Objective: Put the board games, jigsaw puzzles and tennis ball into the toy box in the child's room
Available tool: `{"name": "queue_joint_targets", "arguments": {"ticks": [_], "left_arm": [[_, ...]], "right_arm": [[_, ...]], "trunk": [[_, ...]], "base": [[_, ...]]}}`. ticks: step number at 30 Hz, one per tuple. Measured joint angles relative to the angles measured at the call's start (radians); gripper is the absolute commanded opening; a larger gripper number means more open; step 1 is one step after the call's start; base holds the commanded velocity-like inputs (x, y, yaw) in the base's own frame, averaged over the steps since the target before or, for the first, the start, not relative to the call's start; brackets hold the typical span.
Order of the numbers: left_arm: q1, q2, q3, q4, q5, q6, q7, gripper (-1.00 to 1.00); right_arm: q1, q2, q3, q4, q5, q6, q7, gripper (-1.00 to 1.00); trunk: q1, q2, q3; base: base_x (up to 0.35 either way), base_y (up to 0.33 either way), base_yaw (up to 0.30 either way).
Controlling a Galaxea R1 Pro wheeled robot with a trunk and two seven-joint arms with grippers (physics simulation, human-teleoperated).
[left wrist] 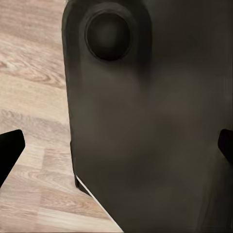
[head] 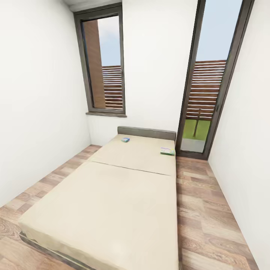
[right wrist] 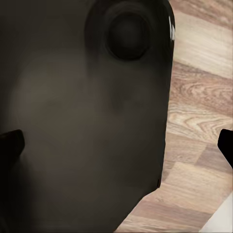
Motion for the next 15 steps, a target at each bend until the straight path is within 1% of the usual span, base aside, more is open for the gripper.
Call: {"name": "queue_joint_targets", "arguments": {"ticks": [7,9,11,15], "left_arm": [[-0.002,0.001,0.002,0.001,0.001,0.001,-0.002,1.0],[-0.002,-0.008,-0.001,-0.002,0.001,0.001,-0.002,1.0],[-0.002,-0.012,-0.003,-0.006,0.0,0.001,-0.003,1.0],[-0.002,-0.014,0.001,-0.009,0.001,0.001,-0.003,1.0]], "right_arm": [[-0.001,-0.002,0.0,0.0,-0.001,-0.003,-0.001,1.0],[-0.002,0.009,0.002,-0.002,0.0,-0.003,-0.001,1.0],[-0.002,0.02,0.002,-0.003,0.001,-0.003,-0.001,1.0],[-0.002,0.042,0.004,-0.004,0.001,-0.004,-0.001,1.0]], "trunk": [[0.0,0.0,0.0],[0.0,0.0,0.0],[0.0,0.0,0.0],[0.0,0.0,0.0]], "base": [[0.0,0.0,0.0],[0.0,0.0,0.0],[0.0,0.0,0.0],[0.0,0.0,0.0]]}}
